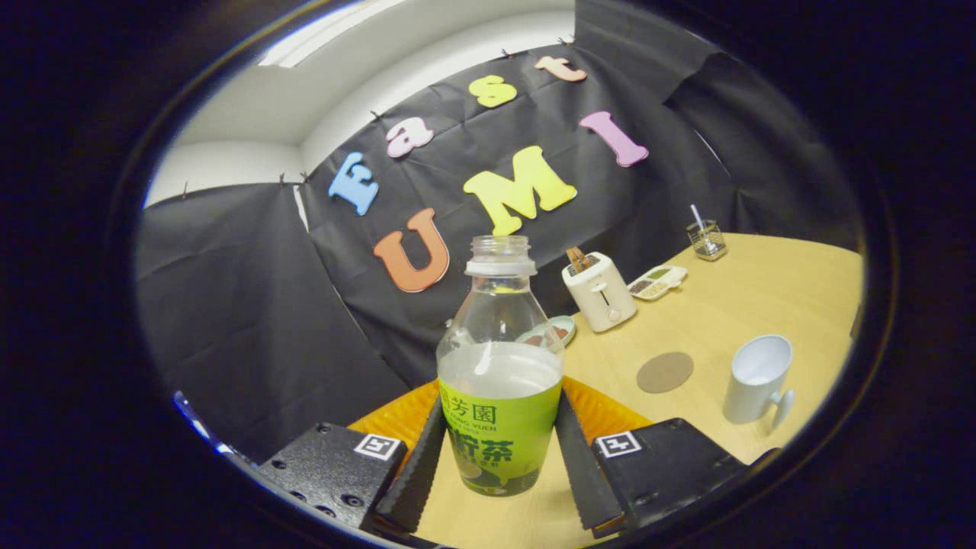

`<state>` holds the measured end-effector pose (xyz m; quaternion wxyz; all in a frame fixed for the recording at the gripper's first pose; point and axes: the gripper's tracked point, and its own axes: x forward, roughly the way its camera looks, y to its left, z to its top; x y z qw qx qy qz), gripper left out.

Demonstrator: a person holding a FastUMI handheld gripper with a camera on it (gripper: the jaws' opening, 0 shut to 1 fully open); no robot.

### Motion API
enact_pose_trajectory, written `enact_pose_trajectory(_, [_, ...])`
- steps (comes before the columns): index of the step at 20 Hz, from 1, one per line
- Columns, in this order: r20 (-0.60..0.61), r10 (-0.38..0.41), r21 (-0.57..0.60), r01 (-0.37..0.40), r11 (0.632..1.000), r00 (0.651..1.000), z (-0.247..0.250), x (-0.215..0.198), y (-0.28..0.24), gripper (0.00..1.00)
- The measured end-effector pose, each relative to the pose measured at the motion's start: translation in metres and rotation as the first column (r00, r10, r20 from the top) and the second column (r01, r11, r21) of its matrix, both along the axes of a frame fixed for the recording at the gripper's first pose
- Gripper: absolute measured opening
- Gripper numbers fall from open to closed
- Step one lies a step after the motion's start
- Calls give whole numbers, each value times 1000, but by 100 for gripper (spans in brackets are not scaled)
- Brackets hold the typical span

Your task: Take the bottle from table, then pour the juice into the cup, finally place the bottle on the coaster

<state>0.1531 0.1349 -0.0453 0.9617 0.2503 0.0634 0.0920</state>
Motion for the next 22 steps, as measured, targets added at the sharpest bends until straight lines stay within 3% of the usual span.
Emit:
enact_pose_trajectory(3, [-35,-5,90,8,996,999,0,0,-6,78])
enact_pose_trajectory(6, [-78,30,245,-10,969,997,-7,0,-6,78])
enact_pose_trajectory(9, [-70,43,401,-11,916,997,-7,0,-17,78])
enact_pose_trajectory(13, [-86,46,507,4,862,995,-21,3,-31,78])
enact_pose_trajectory(20, [-65,80,688,-13,725,995,-21,11,-43,78])
enact_pose_trajectory(22, [-56,93,747,-20,665,994,-18,11,-47,78])
